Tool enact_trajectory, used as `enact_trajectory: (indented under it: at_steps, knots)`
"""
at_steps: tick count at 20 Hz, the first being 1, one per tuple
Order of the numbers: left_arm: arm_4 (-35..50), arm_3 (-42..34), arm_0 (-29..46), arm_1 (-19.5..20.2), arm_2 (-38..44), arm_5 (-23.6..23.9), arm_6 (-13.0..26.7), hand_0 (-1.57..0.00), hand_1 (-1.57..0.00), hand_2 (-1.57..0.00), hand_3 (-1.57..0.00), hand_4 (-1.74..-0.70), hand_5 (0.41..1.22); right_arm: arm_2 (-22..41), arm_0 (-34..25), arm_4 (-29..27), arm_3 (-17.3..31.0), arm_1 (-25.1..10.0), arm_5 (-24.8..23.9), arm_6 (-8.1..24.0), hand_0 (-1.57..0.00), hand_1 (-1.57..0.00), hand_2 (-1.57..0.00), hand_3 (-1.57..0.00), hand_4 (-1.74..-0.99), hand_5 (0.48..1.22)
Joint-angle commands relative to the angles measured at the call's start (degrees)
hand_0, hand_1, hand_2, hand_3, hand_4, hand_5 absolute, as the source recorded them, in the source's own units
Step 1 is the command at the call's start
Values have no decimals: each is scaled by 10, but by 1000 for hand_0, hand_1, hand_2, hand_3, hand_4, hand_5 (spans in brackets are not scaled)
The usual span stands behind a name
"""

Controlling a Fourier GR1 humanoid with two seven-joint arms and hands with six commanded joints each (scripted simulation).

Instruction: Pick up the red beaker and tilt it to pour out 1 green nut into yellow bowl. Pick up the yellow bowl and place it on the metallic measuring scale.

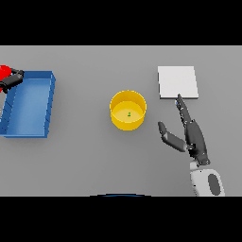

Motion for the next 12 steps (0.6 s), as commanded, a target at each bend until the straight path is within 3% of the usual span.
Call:
enact_trajectory:
  at_steps: [1,3,5,9,12]
  knots:
    - [15,-13,8,2,1,-21,0,-1175,-1075,-1021,-1055,-1232,737,-3,0,1,-3,-2,-4,2,1,1,1,1,-1151,670]
    - [59,-35,21,5,12,-69,-8,-751,-687,-653,-675,-1050,683,-5,-3,1,0,-5,-3,-1,1,1,1,1,-1150,671]
    - [49,-41,25,15,-6,-93,16,-481,-440,-418,-431,-915,651,-4,-8,-2,1,0,-3,6,1,1,1,1,-1155,670]
    - [14,-27,19,26,-32,-103,30,-196,-179,-170,-176,-813,627,2,4,16,-5,-2,-12,-2,1,1,1,1,-1157,665]
    - [0,-20,19,22,-35,-83,4,-100,-91,-87,-90,-783,631,7,2,26,-10,0,-17,7,1,1,1,1,-1154,657]
